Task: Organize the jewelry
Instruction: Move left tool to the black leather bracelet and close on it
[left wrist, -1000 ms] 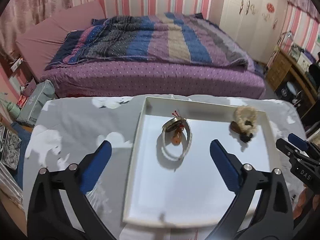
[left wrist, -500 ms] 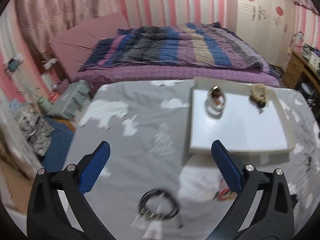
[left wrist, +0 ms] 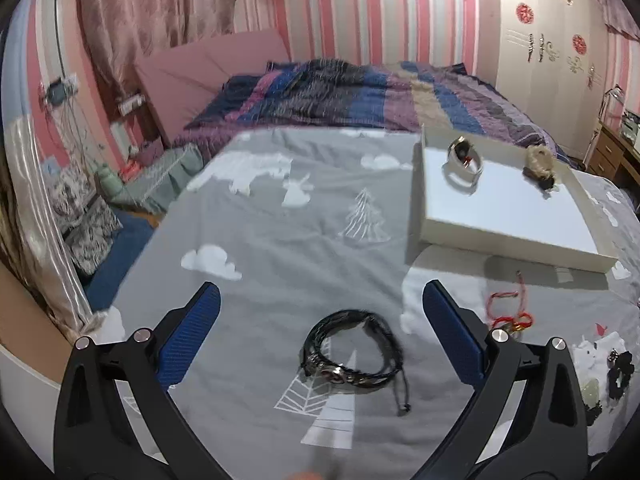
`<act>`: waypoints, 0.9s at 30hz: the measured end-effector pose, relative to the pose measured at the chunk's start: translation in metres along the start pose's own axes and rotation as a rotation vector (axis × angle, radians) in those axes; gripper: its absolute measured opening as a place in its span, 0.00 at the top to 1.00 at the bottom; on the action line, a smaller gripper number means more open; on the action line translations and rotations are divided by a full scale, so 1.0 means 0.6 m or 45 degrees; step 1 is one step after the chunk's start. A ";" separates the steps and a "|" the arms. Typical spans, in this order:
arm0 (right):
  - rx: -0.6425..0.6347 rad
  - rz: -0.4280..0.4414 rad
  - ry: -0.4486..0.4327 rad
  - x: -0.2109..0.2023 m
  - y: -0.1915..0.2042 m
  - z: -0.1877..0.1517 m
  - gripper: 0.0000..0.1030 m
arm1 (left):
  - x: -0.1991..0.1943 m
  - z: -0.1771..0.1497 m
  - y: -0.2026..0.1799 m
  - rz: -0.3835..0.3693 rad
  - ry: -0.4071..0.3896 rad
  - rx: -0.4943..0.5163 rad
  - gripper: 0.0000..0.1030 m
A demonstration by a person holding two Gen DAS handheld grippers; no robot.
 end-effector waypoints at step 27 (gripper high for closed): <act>0.039 0.136 0.173 0.034 0.044 -0.062 0.06 | 0.050 -0.052 -0.004 -0.083 0.205 -0.026 0.03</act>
Point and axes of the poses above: each gripper's, at about its wrist camera, not at the fingertips, and x roughly the way its jaws point, y to its left, z to its top, the point moved 6 cm from there along x, roughly the way its jaws point, and after that the axes turned 8 degrees about -y, right-handed, at the moved point
